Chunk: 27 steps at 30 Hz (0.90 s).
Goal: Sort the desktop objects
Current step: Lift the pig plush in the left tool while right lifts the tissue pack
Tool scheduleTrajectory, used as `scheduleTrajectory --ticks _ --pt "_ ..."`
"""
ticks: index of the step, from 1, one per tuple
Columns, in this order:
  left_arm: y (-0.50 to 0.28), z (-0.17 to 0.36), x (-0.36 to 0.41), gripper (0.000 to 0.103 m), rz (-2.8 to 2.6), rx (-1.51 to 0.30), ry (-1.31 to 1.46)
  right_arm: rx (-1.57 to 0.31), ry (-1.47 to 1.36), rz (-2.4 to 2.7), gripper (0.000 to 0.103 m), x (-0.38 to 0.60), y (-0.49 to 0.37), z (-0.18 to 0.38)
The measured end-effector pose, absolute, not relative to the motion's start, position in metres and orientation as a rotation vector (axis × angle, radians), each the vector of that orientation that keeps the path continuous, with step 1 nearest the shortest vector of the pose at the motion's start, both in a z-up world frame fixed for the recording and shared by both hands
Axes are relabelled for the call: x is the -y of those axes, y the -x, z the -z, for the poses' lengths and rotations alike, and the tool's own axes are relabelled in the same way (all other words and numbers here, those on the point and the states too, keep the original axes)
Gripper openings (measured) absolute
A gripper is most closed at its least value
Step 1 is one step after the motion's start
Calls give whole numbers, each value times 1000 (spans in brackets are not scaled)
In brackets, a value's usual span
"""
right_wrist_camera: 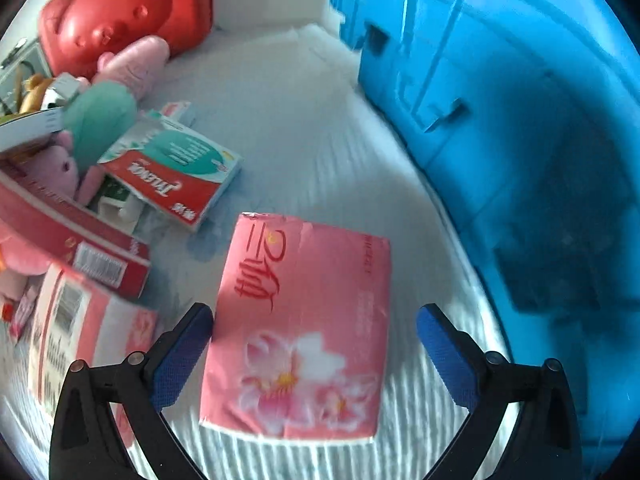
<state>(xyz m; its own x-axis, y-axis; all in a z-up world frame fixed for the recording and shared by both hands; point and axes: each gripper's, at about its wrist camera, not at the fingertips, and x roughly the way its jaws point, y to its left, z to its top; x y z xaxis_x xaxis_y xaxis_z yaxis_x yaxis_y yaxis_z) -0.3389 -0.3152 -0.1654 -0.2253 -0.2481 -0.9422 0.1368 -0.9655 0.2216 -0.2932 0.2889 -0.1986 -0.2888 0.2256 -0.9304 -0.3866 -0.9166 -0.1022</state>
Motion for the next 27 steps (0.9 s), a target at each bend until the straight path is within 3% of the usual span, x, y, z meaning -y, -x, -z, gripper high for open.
scheduleTrajectory --ticks 6,8,9,11,14,17,25,27 --pt "339 161 306 87 2270 186 -1845 -339 1722 -2164 103 -307 304 222" --pt "341 157 302 79 2270 224 -1859 -356 1735 -2173 103 -312 304 225" --pt "342 156 300 67 2280 227 -1871 -355 1736 -2182 100 -313 303 224" --pt "345 154 297 65 2286 247 -1875 -333 1731 -2216 92 -311 300 219" --pt "349 162 291 65 2274 294 -1931 -325 1742 -2236 92 -308 293 217" --pt "358 163 285 66 2264 358 -1940 -338 1761 -2242 93 -308 287 220" --pt "400 191 263 86 2134 453 -2075 -249 1785 -2239 100 -307 290 214" --pt "406 203 257 87 2094 503 -2091 -242 1795 -2231 100 -307 293 215"
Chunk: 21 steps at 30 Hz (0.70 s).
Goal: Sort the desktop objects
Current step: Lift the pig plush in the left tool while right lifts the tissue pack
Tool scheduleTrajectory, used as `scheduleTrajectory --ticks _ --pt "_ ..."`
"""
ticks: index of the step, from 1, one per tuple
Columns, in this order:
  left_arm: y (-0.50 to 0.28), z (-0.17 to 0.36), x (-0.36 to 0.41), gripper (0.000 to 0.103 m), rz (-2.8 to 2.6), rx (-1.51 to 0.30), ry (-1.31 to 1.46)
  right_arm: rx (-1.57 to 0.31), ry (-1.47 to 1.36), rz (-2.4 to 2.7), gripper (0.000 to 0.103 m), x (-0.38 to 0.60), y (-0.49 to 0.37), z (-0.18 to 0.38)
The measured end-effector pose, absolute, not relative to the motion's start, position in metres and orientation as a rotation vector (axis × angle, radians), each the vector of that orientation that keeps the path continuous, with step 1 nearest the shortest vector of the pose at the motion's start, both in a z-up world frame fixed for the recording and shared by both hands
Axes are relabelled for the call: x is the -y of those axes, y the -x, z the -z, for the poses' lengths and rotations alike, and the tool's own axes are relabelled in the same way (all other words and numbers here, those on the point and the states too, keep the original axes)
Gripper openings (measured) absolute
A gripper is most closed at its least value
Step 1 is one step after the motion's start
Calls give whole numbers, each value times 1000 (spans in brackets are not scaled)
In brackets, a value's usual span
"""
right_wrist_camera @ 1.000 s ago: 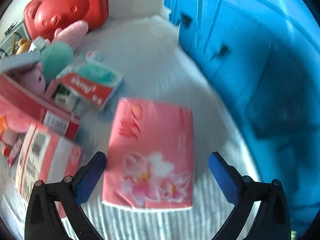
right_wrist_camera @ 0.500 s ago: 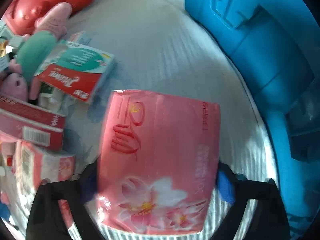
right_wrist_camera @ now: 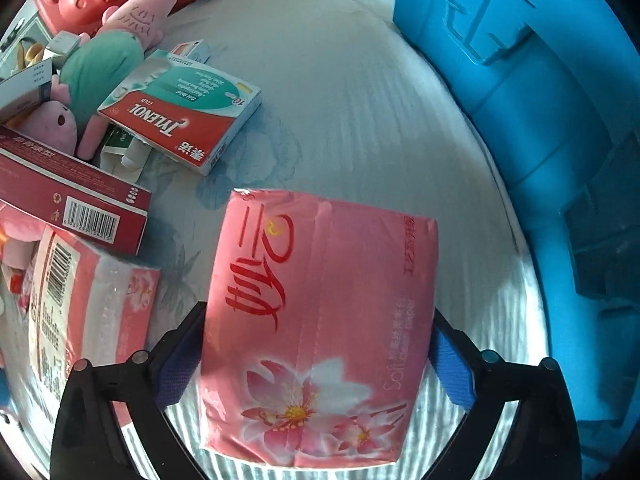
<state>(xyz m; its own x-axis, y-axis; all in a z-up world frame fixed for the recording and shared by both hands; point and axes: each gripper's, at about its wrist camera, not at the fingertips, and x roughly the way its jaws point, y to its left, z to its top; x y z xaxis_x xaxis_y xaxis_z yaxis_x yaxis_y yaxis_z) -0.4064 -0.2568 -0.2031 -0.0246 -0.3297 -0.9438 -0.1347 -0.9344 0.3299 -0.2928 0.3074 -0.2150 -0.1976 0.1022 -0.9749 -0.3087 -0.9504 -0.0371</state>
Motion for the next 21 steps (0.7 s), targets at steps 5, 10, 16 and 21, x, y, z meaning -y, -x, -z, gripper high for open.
scheduleTrajectory --ticks 5,10,16,21 --pt "403 202 259 76 2099 475 -2033 -201 1800 -2250 92 -306 295 211" --pt "382 170 266 74 2225 381 -1945 -217 1733 -2302 88 -308 291 191" --pt "338 94 261 72 2440 306 -1644 -186 1568 -2443 88 -301 279 134" --pt "299 33 244 72 2610 253 -1374 -194 1406 -2613 88 -288 283 74"
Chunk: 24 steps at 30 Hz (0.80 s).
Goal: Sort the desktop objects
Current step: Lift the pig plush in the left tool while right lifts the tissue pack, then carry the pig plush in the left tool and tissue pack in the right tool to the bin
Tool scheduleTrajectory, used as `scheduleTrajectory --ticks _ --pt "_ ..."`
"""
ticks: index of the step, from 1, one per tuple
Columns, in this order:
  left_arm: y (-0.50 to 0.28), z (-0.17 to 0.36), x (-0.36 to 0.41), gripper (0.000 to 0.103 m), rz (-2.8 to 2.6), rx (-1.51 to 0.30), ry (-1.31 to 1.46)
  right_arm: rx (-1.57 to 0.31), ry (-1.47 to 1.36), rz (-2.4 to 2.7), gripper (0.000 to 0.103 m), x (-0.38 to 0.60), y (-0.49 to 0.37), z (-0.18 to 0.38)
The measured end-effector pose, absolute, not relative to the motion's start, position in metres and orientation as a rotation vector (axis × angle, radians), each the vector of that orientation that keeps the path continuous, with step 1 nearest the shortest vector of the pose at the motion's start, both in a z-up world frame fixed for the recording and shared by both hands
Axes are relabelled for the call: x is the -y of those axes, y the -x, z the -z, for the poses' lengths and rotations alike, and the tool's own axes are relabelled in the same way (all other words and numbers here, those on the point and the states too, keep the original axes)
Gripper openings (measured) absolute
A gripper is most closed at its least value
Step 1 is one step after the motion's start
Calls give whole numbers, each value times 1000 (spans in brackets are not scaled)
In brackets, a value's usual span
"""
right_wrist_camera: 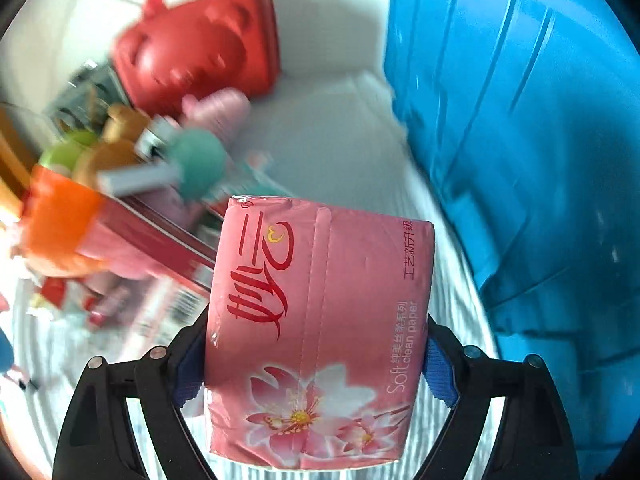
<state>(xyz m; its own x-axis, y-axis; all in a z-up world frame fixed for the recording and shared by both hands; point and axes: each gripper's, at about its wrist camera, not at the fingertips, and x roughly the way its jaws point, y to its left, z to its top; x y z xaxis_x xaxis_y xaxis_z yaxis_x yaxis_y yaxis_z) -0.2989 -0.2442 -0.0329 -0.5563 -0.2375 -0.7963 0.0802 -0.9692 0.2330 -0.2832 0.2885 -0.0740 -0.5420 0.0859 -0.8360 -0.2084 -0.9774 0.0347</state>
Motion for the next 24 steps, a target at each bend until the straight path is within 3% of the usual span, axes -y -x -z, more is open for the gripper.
scheduleTrajectory --ticks 6,14,24 --pt "263 -20 211 72 2721 179 -1114 -131 1146 -2745 88 -248 274 14" --pt "223 -35 185 72 2792 12 -991 1 826 -2823 88 -225 216 -64" --pt "193 -67 106 72 2940 95 -849 -9 643 -2867 88 -243 178 -104"
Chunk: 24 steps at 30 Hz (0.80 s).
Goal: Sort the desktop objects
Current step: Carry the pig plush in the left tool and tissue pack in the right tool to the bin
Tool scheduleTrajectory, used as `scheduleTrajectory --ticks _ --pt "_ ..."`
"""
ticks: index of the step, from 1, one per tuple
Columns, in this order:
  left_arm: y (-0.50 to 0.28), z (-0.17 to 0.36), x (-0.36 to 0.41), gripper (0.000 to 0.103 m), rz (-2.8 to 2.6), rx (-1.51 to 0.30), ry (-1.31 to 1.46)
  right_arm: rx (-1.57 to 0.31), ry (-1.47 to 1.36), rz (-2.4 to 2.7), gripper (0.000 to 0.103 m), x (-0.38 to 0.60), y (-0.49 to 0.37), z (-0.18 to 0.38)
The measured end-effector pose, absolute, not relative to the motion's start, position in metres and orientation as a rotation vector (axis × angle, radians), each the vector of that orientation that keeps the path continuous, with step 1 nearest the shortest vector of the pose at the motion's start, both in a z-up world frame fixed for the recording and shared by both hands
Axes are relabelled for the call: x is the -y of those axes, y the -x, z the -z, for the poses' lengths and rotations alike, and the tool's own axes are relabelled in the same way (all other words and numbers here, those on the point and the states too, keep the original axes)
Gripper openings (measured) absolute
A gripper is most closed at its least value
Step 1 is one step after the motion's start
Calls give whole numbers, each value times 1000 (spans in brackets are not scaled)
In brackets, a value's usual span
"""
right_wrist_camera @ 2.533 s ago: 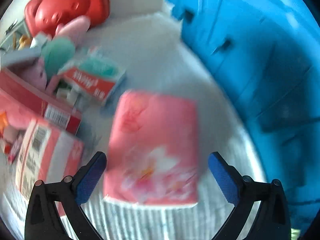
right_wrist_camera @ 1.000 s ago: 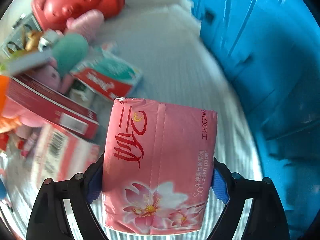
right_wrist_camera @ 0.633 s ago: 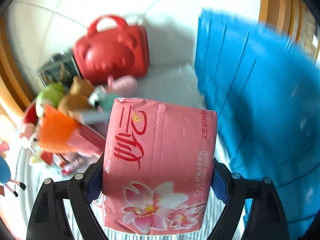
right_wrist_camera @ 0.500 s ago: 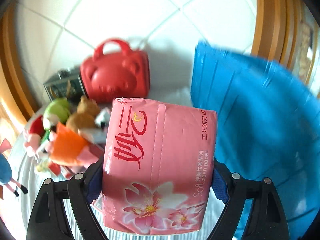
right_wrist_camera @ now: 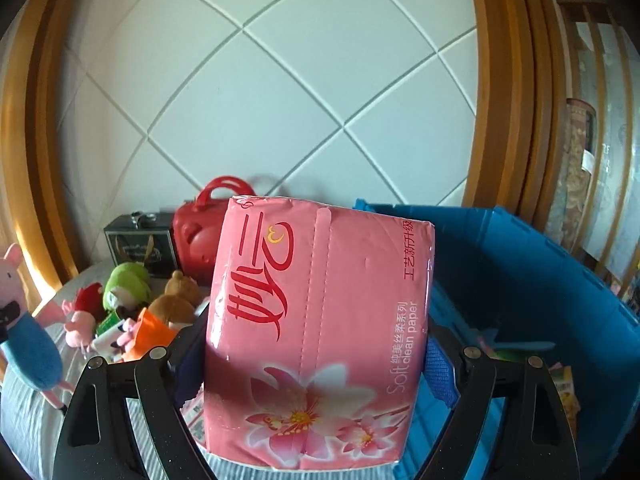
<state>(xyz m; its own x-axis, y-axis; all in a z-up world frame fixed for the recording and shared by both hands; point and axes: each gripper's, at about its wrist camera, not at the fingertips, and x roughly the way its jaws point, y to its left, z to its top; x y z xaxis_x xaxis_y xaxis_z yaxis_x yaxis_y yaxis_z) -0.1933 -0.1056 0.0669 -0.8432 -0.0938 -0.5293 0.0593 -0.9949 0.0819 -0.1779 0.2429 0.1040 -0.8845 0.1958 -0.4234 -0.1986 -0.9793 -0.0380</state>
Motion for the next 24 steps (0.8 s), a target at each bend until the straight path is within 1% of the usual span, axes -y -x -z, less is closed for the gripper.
scheduleTrajectory --ticks 4,13,17,24 --pt "187 -82 58 72 3045 137 -811 1 576 -2865 88 -260 162 -123" --pt "179 -122 -88 72 3299 268 -659 0 438 -2790 88 -323 122 -161" --pt "159 -151 -155 72 3408 319 -507 -1 378 -2737 88 -361 102 -175" --pt "123 -189 -256 72 3578 305 -280 30 335 -2633 88 -430 75 -190"
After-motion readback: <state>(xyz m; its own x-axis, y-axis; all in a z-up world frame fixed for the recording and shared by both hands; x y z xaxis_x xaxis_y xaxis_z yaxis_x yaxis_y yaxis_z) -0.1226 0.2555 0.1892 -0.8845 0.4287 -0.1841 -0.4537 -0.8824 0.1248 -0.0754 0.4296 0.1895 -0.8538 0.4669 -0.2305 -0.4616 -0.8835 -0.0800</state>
